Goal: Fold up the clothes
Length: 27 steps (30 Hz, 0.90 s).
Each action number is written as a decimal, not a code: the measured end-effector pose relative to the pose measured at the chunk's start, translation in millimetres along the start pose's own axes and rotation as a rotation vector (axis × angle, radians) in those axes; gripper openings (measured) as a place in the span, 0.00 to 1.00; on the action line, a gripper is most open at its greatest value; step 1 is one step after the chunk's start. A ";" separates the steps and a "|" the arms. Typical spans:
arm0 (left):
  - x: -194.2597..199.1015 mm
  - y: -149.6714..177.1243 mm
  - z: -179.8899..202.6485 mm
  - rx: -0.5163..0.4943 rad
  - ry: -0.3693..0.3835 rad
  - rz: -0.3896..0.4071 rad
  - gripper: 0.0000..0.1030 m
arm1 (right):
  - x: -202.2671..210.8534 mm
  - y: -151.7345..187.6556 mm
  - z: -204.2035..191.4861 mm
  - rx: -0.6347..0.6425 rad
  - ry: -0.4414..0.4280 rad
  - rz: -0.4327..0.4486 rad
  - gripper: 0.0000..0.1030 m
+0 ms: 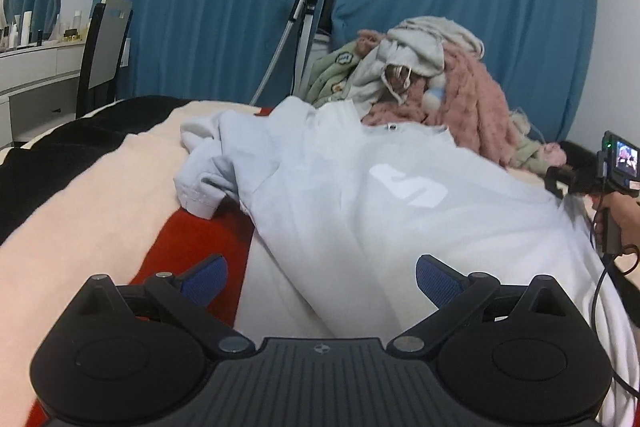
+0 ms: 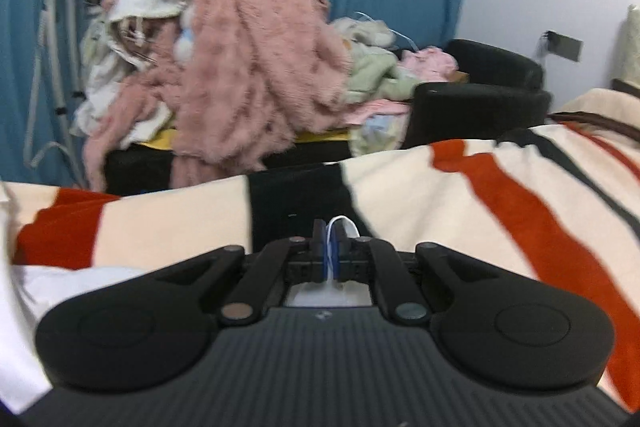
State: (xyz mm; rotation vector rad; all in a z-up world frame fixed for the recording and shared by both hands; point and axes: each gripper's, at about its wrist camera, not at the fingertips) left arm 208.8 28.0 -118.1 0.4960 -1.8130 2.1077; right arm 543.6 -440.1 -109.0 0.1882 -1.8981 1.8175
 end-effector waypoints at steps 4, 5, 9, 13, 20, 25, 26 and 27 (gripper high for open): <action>5.5 2.4 15.5 -0.093 0.028 0.044 0.99 | 20.2 -1.3 0.7 -0.122 -0.046 0.032 0.50; 8.0 3.1 18.6 -0.111 0.035 0.052 0.99 | 28.2 -2.7 1.5 -0.149 -0.046 0.039 0.73; 20.6 5.5 25.8 -0.130 0.064 0.057 0.99 | 78.0 -9.3 0.5 -0.166 -0.084 0.074 0.78; 37.8 4.4 27.5 -0.132 0.082 0.067 0.99 | 148.7 -8.8 -14.7 -0.093 -0.123 0.102 0.78; 81.4 -2.0 28.0 -0.141 0.120 0.118 0.99 | 304.8 16.5 -41.6 -0.079 -0.259 0.096 0.78; 111.9 -4.1 26.9 -0.129 0.149 0.109 0.99 | 401.5 50.0 -51.2 -0.090 -0.325 0.032 0.78; 116.8 -4.2 26.4 -0.135 0.151 0.101 0.99 | 414.1 57.0 -49.6 -0.116 -0.341 0.018 0.78; 120.6 -3.7 25.5 -0.136 0.156 0.092 0.99 | 427.1 65.7 -48.0 -0.141 -0.364 0.002 0.78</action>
Point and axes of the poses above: each gripper's, at about its wrist camera, not at the fingertips, and x roughly against the way its jaws point, z to its right, y to its underside, and after that the axes turned 2 degrees about -y, right-handed
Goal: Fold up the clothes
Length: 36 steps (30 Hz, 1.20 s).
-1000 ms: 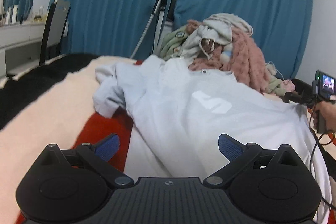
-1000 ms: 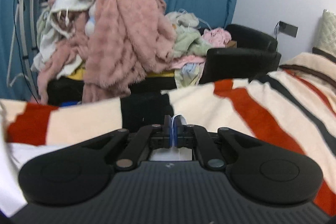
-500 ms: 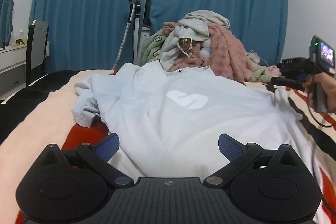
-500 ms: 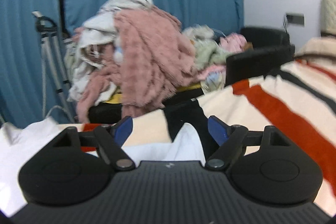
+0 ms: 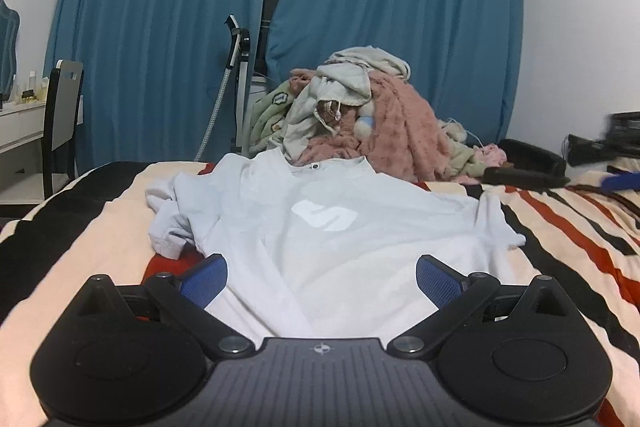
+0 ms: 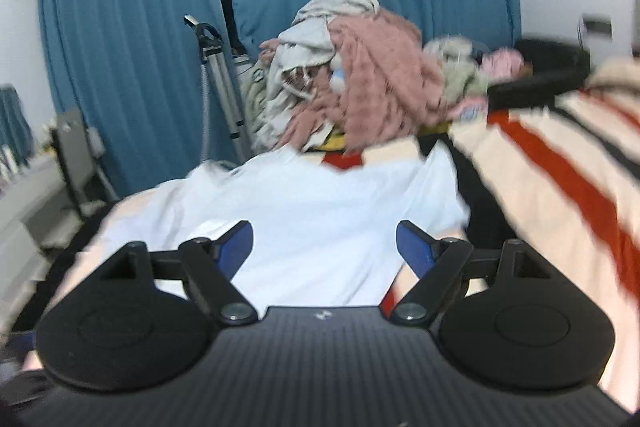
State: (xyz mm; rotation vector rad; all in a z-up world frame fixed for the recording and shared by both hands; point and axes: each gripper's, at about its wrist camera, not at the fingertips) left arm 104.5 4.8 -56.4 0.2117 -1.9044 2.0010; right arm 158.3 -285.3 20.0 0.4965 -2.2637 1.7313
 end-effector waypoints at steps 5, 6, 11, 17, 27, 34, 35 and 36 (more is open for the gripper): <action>13.9 7.1 -1.7 0.018 0.043 -0.068 0.97 | 61.1 53.2 -7.1 -0.044 -0.056 -0.008 0.78; 15.5 8.3 -0.7 0.020 0.050 -0.077 0.95 | 70.9 64.8 -6.9 -0.045 -0.056 -0.011 0.78; 19.9 11.3 9.4 -0.016 0.103 -0.109 0.83 | 96.4 90.2 5.0 -0.108 -0.090 -0.036 0.78; 17.6 25.4 24.5 -0.080 0.236 -0.193 0.52 | 97.8 88.7 31.5 -0.276 -0.100 -0.016 0.78; -8.0 67.7 57.8 -0.248 0.318 -0.325 0.38 | 91.5 95.9 47.3 -0.389 -0.137 -0.069 0.79; -16.3 69.6 47.5 -0.212 0.329 -0.399 0.42 | 84.2 99.1 46.6 -0.413 -0.159 -0.127 0.79; -13.6 69.8 48.8 -0.217 0.338 -0.402 0.39 | 84.9 98.4 45.7 -0.408 -0.157 -0.125 0.79; -10.4 69.9 50.3 -0.223 0.348 -0.403 0.30 | 86.4 98.0 45.1 -0.404 -0.155 -0.119 0.79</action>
Point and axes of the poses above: each gripper's, at about its wrist camera, not at the fingertips, and x roughly against the way its jaws point, z to its right, y to its underside, and after that the axes turned 2 degrees about -y, right-handed
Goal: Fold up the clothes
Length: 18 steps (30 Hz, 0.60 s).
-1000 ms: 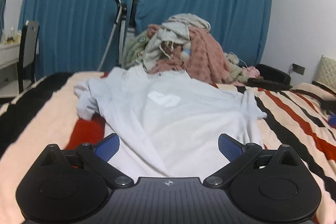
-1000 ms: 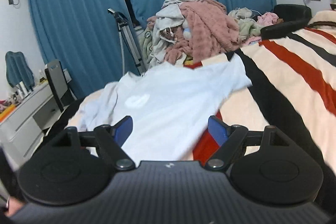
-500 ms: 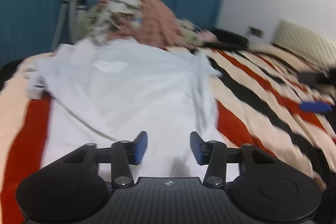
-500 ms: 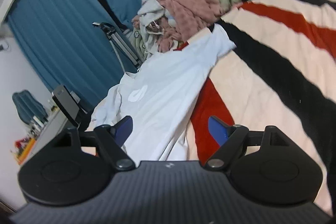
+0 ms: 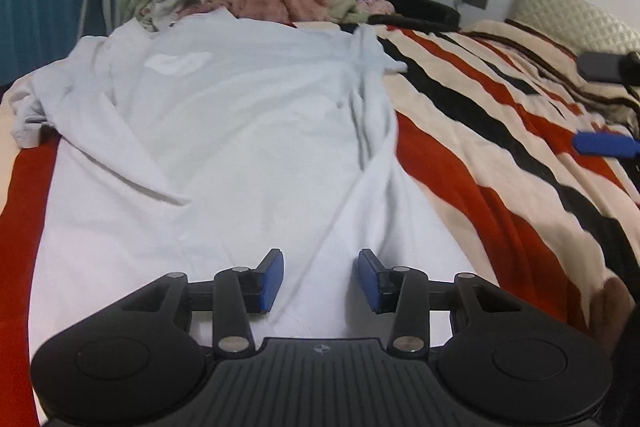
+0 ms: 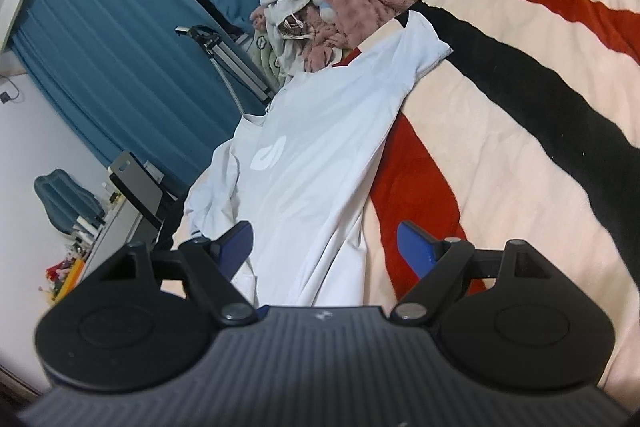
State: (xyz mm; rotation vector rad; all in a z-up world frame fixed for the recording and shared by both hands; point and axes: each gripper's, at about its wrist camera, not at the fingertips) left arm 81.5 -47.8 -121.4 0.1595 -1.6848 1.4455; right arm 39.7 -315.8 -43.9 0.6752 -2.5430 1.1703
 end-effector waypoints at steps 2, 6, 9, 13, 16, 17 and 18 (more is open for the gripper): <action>4.5 1.6 5.2 -0.015 0.017 -0.003 0.09 | 3.0 -0.1 -2.0 0.009 0.004 0.014 0.79; 18.2 -0.3 17.2 -0.002 0.027 0.035 0.02 | 12.7 -1.2 -7.9 0.044 0.033 0.081 0.79; 30.5 -7.5 39.7 0.031 0.086 0.075 0.02 | 22.0 -1.1 -15.0 0.104 0.083 0.154 0.79; 33.4 -16.1 89.0 0.009 0.190 0.099 0.02 | 35.7 -0.4 -24.3 0.185 0.114 0.256 0.79; 21.1 -18.2 123.2 0.021 0.255 0.074 0.02 | 48.6 -0.1 -27.9 0.218 0.156 0.353 0.78; 13.6 -17.1 134.0 0.028 0.269 0.064 0.02 | 54.3 0.0 -27.7 0.220 0.177 0.400 0.79; 6.5 -14.9 142.7 0.036 0.278 0.054 0.01 | 59.4 -0.2 -27.3 0.223 0.197 0.441 0.80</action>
Point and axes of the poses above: each gripper's, at about its wrist camera, not at the fingertips, and x roughly against the way its jaws point, z to its right, y to its underside, and after that the axes turned 2 degrees about -y, right-handed
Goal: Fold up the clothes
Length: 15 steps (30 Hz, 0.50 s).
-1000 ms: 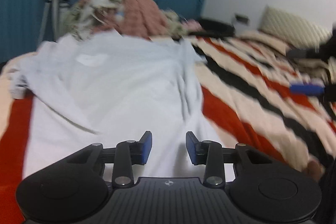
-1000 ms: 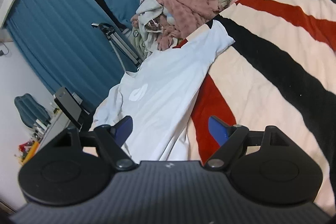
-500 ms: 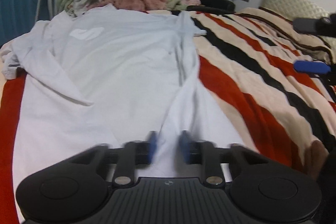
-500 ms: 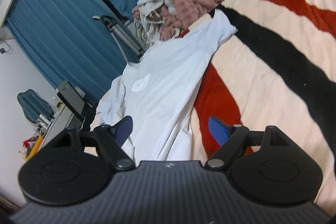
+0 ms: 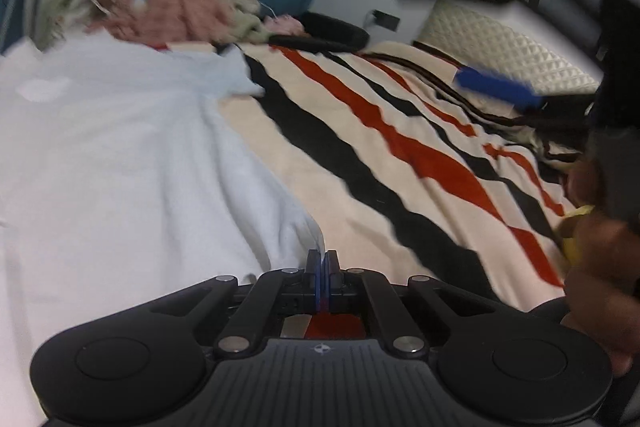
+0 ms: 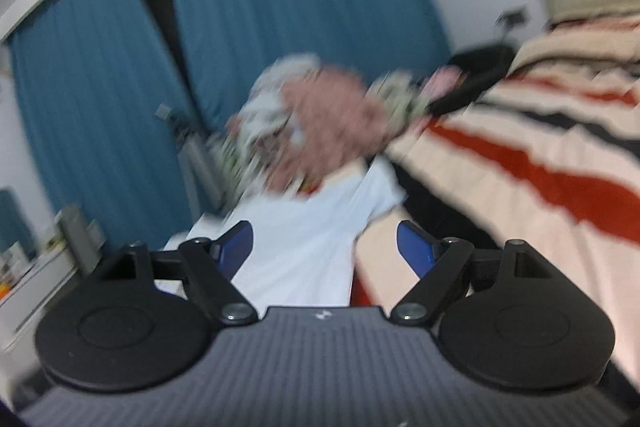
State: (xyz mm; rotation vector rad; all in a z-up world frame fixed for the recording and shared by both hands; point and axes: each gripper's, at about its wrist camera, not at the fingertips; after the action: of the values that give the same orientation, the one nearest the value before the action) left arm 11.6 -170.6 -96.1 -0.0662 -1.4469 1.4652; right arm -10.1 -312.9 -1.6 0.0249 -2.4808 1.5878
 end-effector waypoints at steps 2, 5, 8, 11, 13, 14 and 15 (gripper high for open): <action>-18.6 6.3 7.1 0.018 0.016 -0.024 0.01 | 4.3 -3.1 3.2 0.015 0.032 0.041 0.80; -39.4 15.6 15.5 -0.011 -0.018 -0.067 0.02 | 3.0 -3.5 6.2 0.047 0.051 0.045 0.80; -35.4 17.2 10.6 -0.004 -0.035 -0.046 0.11 | -7.6 -2.0 7.7 0.055 0.040 -0.002 0.80; -22.6 13.5 5.4 0.000 -0.077 -0.014 0.46 | -12.8 -1.6 7.6 0.062 0.027 -0.022 0.80; -13.5 10.9 2.1 -0.008 -0.110 0.002 0.59 | -12.4 1.9 3.3 0.073 0.024 -0.029 0.79; -8.8 9.6 0.4 -0.019 -0.128 0.005 0.59 | -13.3 3.1 3.0 0.079 0.034 -0.035 0.79; -4.1 8.3 -1.2 -0.029 -0.146 0.008 0.61 | -14.4 4.1 2.9 0.082 0.041 -0.041 0.79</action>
State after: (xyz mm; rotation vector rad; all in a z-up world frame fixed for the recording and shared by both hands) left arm 9.4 -170.3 -105.1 0.0174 -1.5873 1.4809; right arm 3.1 -315.1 -9.0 0.0544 -2.3679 1.6553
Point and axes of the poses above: each gripper's, at about its wrist camera, not at the fingertips, and x roughly against the way its jaws point, z to its right, y to its underside, and after that the axes turned 2 degrees about -y, right-handed
